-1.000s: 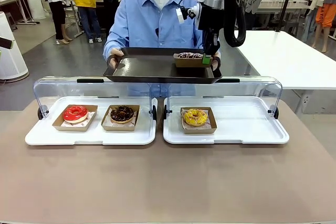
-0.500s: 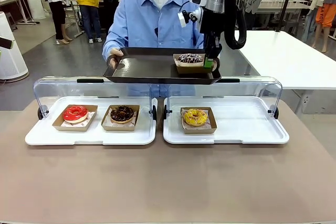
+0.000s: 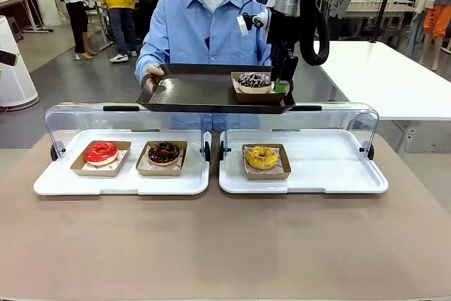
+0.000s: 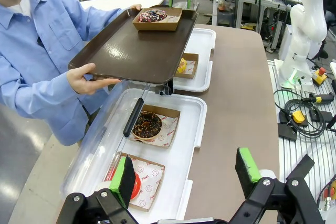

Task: Provide the desired donut to the person.
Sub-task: Place the picked Paper togo box onto the Handle tray extended by the person.

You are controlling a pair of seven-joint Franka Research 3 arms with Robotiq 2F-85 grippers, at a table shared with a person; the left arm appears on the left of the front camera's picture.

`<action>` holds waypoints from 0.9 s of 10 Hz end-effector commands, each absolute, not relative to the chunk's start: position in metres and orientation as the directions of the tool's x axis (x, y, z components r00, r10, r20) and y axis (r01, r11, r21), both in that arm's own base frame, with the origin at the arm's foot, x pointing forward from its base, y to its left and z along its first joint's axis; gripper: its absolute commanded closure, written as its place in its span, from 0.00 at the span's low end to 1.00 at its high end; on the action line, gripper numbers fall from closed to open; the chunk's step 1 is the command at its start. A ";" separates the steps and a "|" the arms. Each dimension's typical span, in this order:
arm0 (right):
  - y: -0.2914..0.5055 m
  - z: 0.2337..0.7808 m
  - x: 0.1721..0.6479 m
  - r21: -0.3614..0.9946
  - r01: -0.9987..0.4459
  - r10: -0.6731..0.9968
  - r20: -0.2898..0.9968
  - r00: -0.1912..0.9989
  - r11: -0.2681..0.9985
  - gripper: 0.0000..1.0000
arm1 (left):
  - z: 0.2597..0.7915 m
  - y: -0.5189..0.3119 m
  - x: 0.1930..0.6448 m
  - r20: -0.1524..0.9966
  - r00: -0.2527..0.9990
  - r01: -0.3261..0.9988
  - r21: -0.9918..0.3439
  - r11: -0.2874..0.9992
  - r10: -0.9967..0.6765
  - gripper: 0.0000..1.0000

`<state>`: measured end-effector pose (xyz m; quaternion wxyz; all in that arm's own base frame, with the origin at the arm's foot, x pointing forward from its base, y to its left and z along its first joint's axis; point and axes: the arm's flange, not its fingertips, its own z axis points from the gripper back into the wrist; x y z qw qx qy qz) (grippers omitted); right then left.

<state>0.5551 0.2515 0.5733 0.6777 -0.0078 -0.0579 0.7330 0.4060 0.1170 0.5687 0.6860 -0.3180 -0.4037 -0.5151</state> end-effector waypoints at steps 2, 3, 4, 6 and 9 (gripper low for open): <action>0.248 0.577 0.556 -0.086 -0.993 0.994 0.071 -0.084 -0.078 0.00 | 0.570 0.118 0.405 0.882 0.141 0.963 -0.017 0.268 -0.450 0.00; 0.248 0.577 0.556 -0.085 -0.993 0.994 0.069 -0.085 -0.079 0.00 | 0.570 0.118 0.405 0.882 0.141 0.963 -0.017 0.268 -0.450 0.00; 0.245 0.578 0.556 -0.082 -0.994 0.994 0.071 -0.080 -0.074 0.00 | 0.570 0.118 0.405 0.882 0.141 0.963 -0.017 0.268 -0.450 0.00; 0.241 0.577 0.553 -0.075 -0.994 0.993 0.077 -0.084 -0.078 0.00 | 0.570 0.118 0.405 0.882 0.141 0.963 -0.017 0.268 -0.450 0.00; 0.219 0.591 0.506 -0.026 -0.994 0.994 -0.013 -0.108 -0.108 0.00 | 0.570 0.118 0.405 0.882 0.141 0.963 -0.017 0.268 -0.450 0.00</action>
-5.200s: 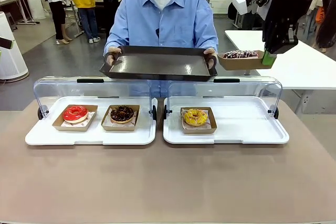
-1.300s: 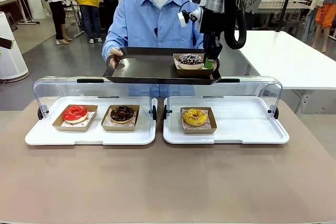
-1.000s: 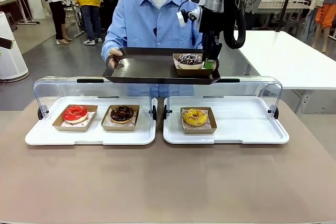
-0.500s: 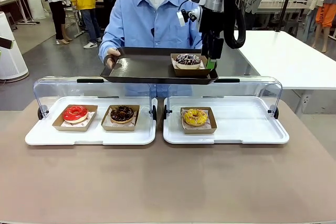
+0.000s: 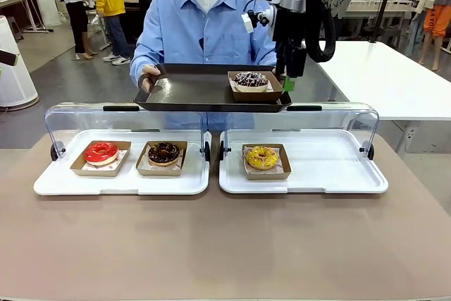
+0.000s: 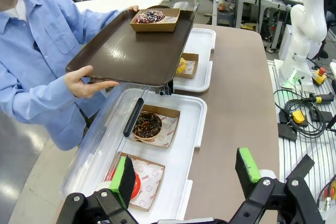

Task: Provide the desired donut to the person.
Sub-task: Place the picked Paper togo box onto the Handle tray extended by the person.

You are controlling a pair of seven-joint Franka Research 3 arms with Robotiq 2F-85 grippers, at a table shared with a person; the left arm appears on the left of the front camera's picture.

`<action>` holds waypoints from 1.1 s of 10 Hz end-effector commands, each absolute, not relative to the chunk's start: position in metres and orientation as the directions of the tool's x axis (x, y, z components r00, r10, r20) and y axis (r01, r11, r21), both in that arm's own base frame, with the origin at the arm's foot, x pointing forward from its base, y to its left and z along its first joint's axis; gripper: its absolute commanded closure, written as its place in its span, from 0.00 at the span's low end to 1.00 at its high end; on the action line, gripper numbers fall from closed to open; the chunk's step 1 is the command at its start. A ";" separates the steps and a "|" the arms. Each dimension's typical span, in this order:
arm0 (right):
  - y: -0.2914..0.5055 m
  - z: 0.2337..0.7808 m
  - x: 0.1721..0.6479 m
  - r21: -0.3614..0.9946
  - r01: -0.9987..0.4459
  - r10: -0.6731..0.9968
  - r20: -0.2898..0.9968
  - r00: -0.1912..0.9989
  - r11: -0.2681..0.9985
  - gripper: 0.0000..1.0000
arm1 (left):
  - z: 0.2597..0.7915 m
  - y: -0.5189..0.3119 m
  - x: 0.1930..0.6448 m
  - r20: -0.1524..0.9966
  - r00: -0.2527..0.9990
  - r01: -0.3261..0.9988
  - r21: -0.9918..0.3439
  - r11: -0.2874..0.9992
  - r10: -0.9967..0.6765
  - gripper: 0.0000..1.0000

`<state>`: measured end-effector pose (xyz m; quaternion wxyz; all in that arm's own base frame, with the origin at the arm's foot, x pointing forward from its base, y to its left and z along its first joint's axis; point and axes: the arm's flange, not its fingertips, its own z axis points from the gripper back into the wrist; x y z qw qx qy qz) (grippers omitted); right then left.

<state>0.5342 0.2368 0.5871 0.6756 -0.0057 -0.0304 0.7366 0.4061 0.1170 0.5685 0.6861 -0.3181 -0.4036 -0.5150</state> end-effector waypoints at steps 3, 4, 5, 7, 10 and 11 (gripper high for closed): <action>0.127 0.602 0.444 -0.063 -0.996 0.998 -0.013 -0.055 -0.056 0.00 | 0.570 0.118 0.405 0.882 0.141 0.963 -0.017 0.268 -0.450 0.00; 0.102 0.597 0.428 -0.069 -0.997 0.999 0.014 -0.040 -0.039 0.00 | 0.570 0.118 0.405 0.882 0.141 0.963 -0.017 0.268 -0.450 0.00; 0.083 0.588 0.416 -0.070 -0.997 0.999 0.028 -0.020 -0.018 0.00 | 0.570 0.118 0.405 0.882 0.141 0.963 -0.017 0.268 -0.450 0.00; 0.060 0.572 0.406 -0.064 -0.998 0.997 0.071 0.003 0.007 0.00 | 0.570 0.118 0.405 0.882 0.141 0.963 -0.017 0.268 -0.450 0.00; 0.048 0.556 0.407 -0.069 -0.997 0.994 0.103 0.022 0.029 0.00 | 0.570 0.118 0.405 0.882 0.141 0.963 -0.017 0.268 -0.450 0.00; 0.047 0.565 0.405 -0.039 -0.998 0.998 0.057 0.038 0.040 0.00 | 0.570 0.118 0.405 0.882 0.141 0.963 -0.017 0.268 -0.450 0.00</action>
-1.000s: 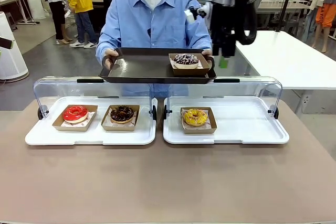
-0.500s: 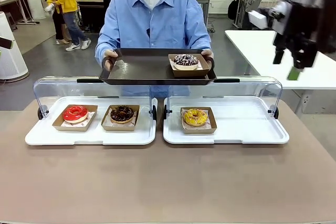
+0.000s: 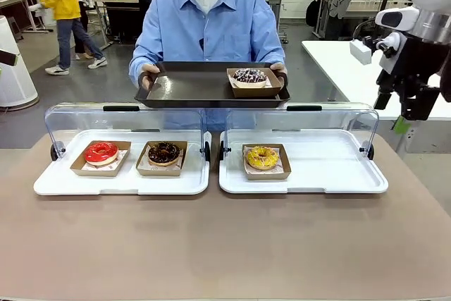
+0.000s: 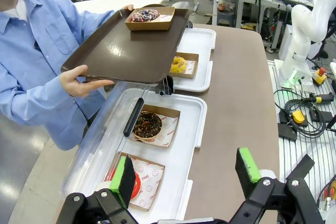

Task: Provide the desired donut to the person.
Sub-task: Place the picked Paper togo box onto the Handle tray extended by the person, then pick up and lift the Paper togo box containing the Donut pointed at by the person.

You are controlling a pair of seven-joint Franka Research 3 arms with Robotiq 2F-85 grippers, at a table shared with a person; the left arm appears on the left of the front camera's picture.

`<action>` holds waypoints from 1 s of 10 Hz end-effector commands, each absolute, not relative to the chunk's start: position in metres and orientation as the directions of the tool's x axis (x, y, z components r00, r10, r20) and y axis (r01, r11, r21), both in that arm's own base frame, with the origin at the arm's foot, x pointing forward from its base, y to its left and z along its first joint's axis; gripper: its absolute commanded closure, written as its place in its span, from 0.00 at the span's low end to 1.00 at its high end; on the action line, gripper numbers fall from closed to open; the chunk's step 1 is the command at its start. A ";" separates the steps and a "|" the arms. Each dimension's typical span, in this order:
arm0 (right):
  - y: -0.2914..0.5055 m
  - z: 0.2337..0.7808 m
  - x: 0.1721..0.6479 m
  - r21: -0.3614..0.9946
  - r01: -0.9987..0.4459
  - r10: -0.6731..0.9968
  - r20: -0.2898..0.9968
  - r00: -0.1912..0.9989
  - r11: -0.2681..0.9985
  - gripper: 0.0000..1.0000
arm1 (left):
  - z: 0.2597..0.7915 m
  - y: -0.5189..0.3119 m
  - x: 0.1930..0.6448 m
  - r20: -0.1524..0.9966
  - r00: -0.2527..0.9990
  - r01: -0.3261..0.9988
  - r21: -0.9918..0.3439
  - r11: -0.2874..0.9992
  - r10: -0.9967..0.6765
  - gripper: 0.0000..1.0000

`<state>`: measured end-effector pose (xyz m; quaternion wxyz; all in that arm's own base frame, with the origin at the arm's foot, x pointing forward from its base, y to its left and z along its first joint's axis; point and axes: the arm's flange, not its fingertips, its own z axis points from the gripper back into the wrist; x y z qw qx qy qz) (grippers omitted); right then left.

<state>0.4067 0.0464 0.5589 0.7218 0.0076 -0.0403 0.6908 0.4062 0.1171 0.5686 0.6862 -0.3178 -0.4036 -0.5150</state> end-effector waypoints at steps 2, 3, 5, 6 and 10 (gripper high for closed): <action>0.047 0.565 0.405 -0.039 -0.998 0.998 0.057 0.038 0.040 0.00 | 0.570 0.118 0.405 0.882 0.141 0.963 -0.017 0.268 -0.450 0.00; 0.047 0.565 0.405 -0.039 -0.998 0.998 0.057 0.038 0.040 0.00 | 0.570 0.118 0.405 0.882 0.141 0.963 -0.017 0.268 -0.450 0.00; 0.047 0.565 0.405 -0.039 -0.998 0.998 0.057 0.038 0.040 0.00 | 0.570 0.118 0.405 0.882 0.141 0.963 -0.017 0.268 -0.450 0.00; 0.047 0.565 0.405 -0.039 -0.998 0.998 0.057 0.038 0.040 0.00 | 0.570 0.118 0.405 0.882 0.141 0.963 -0.017 0.268 -0.450 0.00; 0.047 0.565 0.405 -0.039 -0.998 0.998 0.057 0.038 0.040 0.00 | 0.570 0.118 0.405 0.882 0.141 0.963 -0.017 0.268 -0.450 0.00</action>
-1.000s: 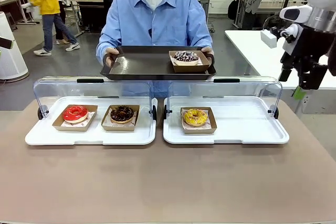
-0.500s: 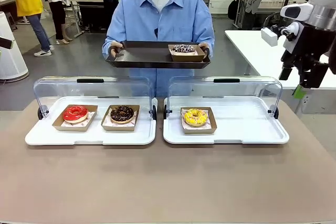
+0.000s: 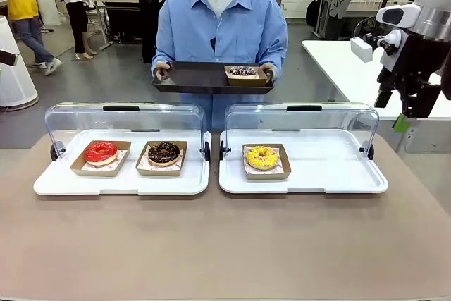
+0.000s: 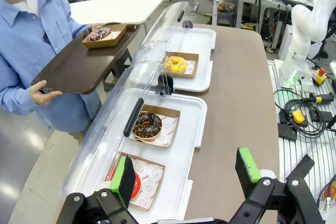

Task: Provide the desired donut to the person.
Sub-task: Pick up and lift the Paper togo box containing the Donut pointed at by the person.

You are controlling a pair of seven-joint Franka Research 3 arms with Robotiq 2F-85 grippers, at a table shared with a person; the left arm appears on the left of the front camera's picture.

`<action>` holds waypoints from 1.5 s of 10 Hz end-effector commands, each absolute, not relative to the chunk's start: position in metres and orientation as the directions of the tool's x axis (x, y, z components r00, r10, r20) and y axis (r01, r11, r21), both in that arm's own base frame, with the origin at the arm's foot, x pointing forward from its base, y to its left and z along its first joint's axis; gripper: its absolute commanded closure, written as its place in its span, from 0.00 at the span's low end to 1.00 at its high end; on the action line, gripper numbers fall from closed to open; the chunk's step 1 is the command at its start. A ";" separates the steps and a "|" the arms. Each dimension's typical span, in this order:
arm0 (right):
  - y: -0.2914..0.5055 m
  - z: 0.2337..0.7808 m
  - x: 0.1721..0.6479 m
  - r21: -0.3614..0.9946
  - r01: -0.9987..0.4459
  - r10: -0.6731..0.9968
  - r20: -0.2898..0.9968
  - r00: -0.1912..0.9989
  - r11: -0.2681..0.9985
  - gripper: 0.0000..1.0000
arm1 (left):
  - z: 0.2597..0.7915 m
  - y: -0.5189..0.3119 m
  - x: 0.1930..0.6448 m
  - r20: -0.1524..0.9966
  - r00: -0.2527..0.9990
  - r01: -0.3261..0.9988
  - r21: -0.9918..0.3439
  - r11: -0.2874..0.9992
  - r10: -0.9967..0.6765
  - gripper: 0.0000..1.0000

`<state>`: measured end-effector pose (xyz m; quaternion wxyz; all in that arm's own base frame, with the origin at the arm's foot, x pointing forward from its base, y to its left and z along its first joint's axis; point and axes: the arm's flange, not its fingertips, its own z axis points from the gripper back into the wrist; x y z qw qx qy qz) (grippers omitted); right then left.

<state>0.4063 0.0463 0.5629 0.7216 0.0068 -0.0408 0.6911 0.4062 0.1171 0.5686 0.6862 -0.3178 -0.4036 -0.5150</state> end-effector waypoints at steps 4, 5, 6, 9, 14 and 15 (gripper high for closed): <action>0.047 0.565 0.405 -0.039 -0.998 0.998 0.057 0.038 0.040 0.00 | 0.570 0.118 0.405 0.882 0.141 0.963 -0.017 0.268 -0.450 0.00; 0.047 0.565 0.405 -0.039 -0.998 0.998 0.057 0.038 0.040 0.00 | 0.570 0.118 0.405 0.882 0.141 0.963 -0.017 0.268 -0.450 0.00; 0.046 0.563 0.406 -0.047 -0.998 0.997 0.068 0.041 0.045 0.00 | 0.570 0.118 0.405 0.882 0.141 0.963 -0.017 0.268 -0.450 0.00; -0.031 0.578 0.429 0.105 -0.994 0.908 0.418 0.040 -0.004 0.00 | 0.570 0.118 0.405 0.882 0.141 0.963 -0.017 0.268 -0.450 0.00; -0.161 0.544 0.435 -0.019 -0.983 0.570 0.817 0.090 0.183 0.00 | 0.570 0.118 0.405 0.882 0.141 0.963 -0.017 0.268 -0.450 0.00; -0.178 0.535 0.433 -0.004 -0.968 0.500 0.857 0.125 0.250 0.00 | 0.570 0.118 0.405 0.882 0.141 0.963 -0.017 0.268 -0.450 0.00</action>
